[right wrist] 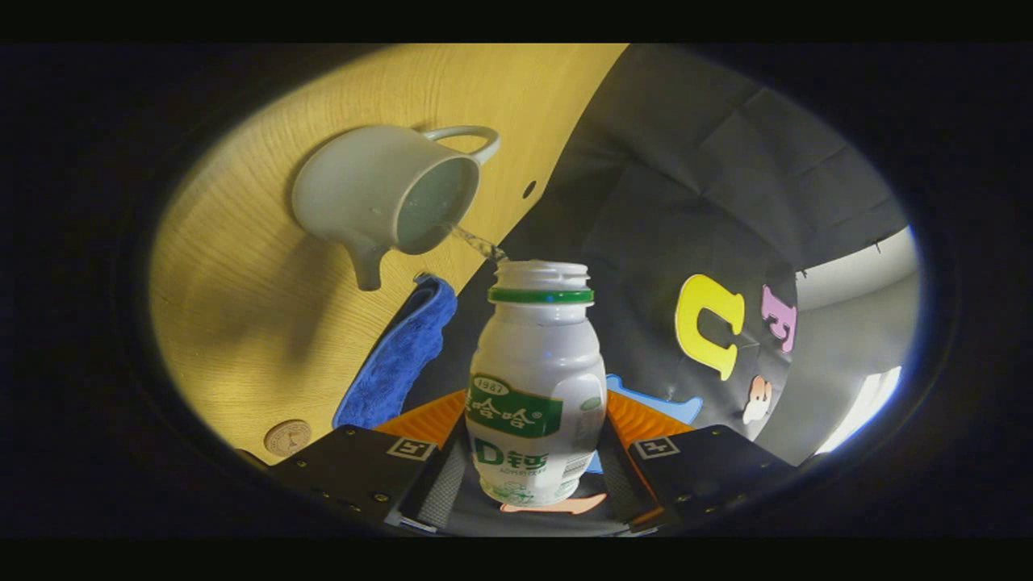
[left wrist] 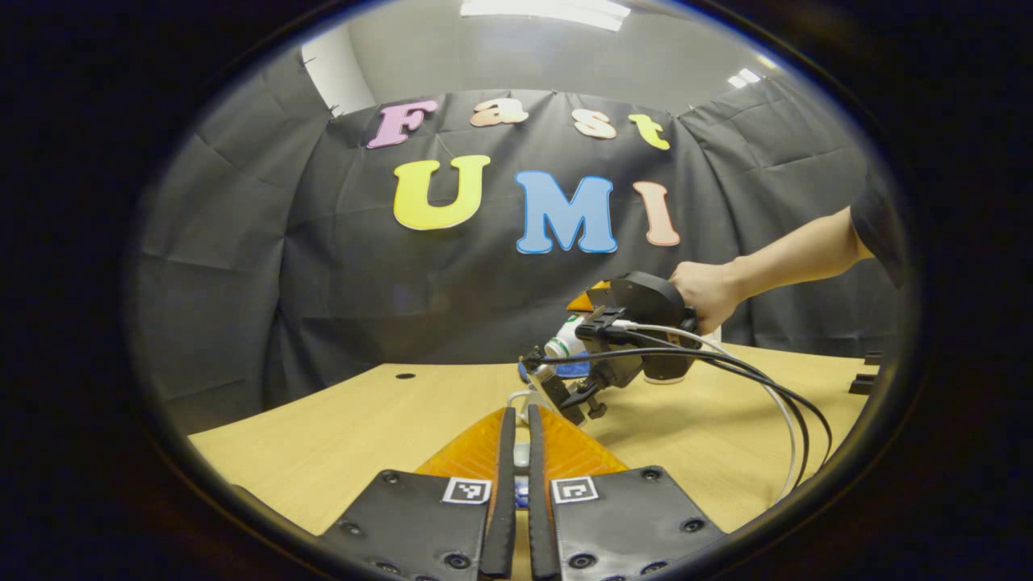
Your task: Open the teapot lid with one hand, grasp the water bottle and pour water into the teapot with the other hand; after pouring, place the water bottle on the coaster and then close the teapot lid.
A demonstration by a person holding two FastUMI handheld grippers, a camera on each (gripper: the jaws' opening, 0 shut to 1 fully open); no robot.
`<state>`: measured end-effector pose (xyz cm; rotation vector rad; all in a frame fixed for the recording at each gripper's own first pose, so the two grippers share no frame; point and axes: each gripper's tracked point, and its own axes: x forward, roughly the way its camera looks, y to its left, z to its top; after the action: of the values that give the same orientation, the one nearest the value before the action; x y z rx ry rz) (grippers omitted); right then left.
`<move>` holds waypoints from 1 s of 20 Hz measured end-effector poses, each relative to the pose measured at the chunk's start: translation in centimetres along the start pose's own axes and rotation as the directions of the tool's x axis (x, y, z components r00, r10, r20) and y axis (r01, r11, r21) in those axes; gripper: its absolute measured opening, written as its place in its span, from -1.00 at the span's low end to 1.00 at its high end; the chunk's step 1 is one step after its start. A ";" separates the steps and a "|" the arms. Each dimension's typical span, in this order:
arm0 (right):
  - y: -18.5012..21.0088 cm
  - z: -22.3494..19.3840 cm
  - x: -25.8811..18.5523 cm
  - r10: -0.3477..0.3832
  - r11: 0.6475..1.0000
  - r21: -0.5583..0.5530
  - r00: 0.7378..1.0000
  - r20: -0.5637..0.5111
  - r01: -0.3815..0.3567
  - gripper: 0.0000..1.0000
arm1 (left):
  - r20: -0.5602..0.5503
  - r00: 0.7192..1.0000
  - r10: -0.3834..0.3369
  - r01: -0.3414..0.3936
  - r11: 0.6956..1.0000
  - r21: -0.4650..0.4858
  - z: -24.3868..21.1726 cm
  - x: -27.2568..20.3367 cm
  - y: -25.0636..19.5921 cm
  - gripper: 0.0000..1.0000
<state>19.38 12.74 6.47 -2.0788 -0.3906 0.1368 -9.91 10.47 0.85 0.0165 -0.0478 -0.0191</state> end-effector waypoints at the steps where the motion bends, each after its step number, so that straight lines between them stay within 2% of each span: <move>1: 0.0 0.3 -0.1 -0.005 1.000 -0.017 1.000 0.002 0.005 0.48 | -0.002 1.000 -0.001 0.001 1.000 0.001 0.0 -0.1 0.0 -0.65; 12: 0.7 1.9 -0.4 -0.010 0.994 -0.104 1.000 0.016 0.012 0.47 | -0.005 1.000 -0.008 0.008 1.000 0.005 0.0 -0.3 0.0 -0.65; 19: 1.2 2.4 -0.7 -0.002 0.999 -0.044 1.000 0.009 0.002 0.48 | -0.020 1.000 -0.006 0.006 1.000 0.002 -0.5 -0.2 0.1 -0.65; 20: 1.3 2.4 -0.7 0.002 1.000 -0.029 1.000 0.004 -0.002 0.48 | -0.027 1.000 -0.004 0.004 1.000 0.006 -0.6 -0.2 0.3 -0.73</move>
<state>18.37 13.87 4.10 -2.1075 -0.3956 0.1374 -10.05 10.74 0.23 0.0226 -0.0210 -0.0225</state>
